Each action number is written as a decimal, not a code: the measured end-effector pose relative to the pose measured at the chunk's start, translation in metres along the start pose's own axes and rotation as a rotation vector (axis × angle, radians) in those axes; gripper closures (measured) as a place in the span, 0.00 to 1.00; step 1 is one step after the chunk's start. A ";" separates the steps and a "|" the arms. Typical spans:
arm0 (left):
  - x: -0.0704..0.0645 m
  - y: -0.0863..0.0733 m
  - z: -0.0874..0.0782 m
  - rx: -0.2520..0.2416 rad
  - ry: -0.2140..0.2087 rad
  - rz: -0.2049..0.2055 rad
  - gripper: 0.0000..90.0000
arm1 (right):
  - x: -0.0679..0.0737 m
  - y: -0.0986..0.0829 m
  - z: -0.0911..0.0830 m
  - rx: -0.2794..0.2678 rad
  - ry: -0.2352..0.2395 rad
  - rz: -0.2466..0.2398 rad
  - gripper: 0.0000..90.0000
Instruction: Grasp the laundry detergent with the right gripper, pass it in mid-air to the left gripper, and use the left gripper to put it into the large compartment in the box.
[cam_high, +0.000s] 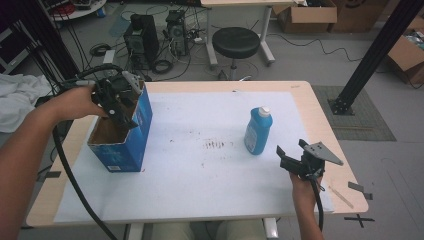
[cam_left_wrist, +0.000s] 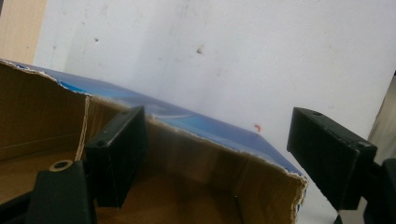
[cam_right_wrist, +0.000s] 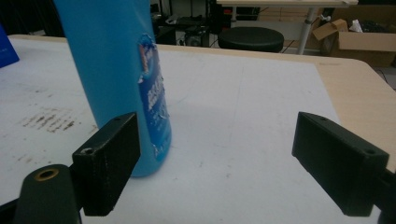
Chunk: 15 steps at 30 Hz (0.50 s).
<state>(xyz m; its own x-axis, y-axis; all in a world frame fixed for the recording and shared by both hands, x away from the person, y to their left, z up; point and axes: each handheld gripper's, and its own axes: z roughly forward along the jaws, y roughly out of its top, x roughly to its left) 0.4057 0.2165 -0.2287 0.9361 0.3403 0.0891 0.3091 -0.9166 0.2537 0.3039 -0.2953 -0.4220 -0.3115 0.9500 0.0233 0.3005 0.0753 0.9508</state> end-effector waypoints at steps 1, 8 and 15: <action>0.000 0.000 0.000 0.001 0.000 0.001 0.23 | 0.002 0.000 0.000 -0.004 0.000 0.000 0.17; 0.000 0.000 0.000 0.003 -0.001 0.001 0.23 | 0.024 0.003 0.001 -0.046 0.006 0.003 0.17; 0.001 0.000 0.001 0.007 -0.002 -0.001 0.23 | 0.040 0.005 0.006 -0.059 0.020 -0.002 0.17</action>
<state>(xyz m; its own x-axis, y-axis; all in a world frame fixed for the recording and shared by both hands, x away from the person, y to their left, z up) 0.4064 0.2167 -0.2295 0.9360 0.3411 0.0871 0.3113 -0.9176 0.2473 0.2980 -0.2555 -0.4180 -0.3299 0.9436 0.0270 0.2462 0.0584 0.9675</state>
